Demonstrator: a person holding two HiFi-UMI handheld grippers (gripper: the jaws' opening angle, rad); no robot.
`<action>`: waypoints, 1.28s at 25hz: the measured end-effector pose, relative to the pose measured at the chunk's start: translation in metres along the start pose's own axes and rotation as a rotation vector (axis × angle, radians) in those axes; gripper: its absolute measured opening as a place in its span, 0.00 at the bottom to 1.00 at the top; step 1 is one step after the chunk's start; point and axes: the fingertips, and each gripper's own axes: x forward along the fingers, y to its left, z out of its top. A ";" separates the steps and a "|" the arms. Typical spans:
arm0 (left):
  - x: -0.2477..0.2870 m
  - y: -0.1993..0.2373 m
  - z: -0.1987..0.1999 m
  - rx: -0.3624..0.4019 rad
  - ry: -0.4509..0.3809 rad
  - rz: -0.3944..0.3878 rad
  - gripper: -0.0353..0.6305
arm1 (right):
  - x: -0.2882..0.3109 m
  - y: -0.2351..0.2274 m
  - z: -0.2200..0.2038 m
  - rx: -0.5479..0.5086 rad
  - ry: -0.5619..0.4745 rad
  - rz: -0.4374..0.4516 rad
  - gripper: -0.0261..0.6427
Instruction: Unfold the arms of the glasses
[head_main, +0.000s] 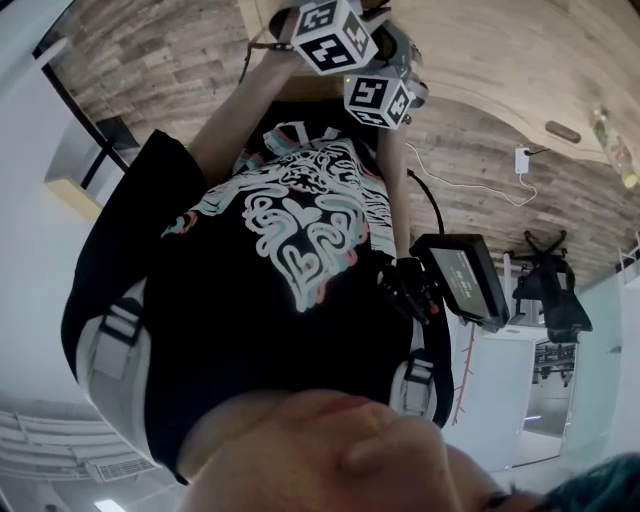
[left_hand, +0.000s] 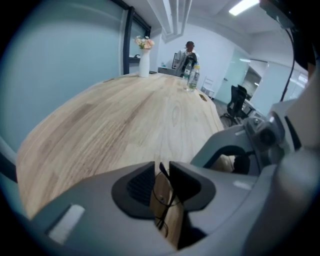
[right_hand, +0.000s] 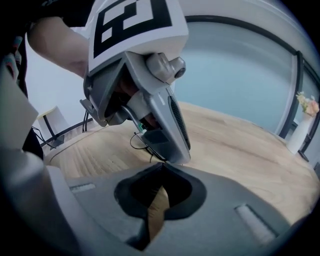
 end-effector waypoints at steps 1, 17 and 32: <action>0.001 0.001 -0.001 0.008 0.010 0.009 0.16 | 0.001 0.000 0.000 -0.003 0.001 -0.003 0.04; 0.004 -0.001 0.005 -0.004 0.006 -0.013 0.12 | 0.005 -0.005 -0.004 0.013 0.005 -0.029 0.04; -0.016 0.006 0.019 -0.054 -0.056 -0.018 0.12 | 0.017 -0.021 -0.024 0.041 0.015 -0.037 0.04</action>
